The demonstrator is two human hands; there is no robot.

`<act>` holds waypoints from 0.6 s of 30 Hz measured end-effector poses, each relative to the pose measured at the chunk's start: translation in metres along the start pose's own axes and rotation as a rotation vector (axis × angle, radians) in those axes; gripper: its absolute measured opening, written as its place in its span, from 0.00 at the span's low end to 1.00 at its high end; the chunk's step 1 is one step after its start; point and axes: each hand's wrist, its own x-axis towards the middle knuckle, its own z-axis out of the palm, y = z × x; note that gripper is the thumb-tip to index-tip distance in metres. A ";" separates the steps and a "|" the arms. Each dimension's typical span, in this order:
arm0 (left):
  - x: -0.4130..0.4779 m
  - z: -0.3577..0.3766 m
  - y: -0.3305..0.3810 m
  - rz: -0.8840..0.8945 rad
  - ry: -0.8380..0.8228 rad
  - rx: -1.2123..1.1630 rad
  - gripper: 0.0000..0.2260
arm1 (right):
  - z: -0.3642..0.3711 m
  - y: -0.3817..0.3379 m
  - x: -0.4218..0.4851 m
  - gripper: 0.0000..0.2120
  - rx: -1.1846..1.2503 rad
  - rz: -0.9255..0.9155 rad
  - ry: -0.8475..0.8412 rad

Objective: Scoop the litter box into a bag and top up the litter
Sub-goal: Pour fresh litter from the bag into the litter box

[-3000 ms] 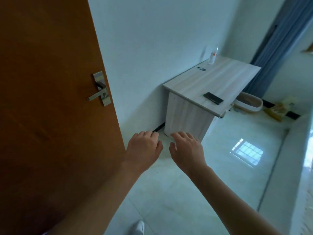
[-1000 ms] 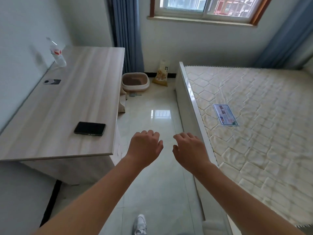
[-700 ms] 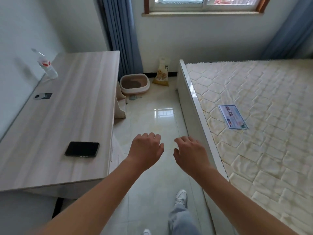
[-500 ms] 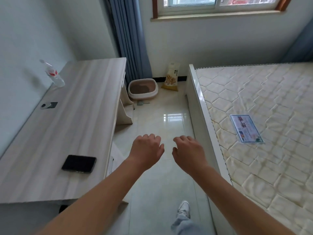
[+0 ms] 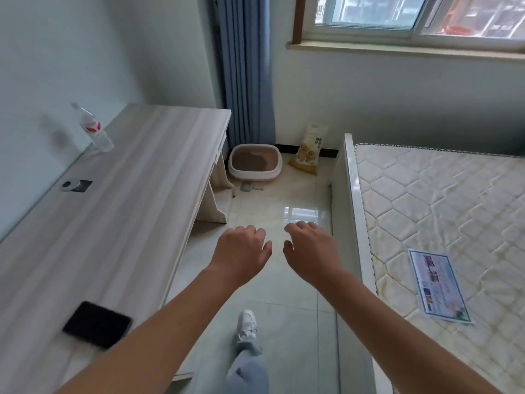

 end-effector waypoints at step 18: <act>0.246 0.063 -0.100 0.112 0.106 -0.147 0.12 | 0.001 0.044 0.224 0.16 -0.093 0.125 0.003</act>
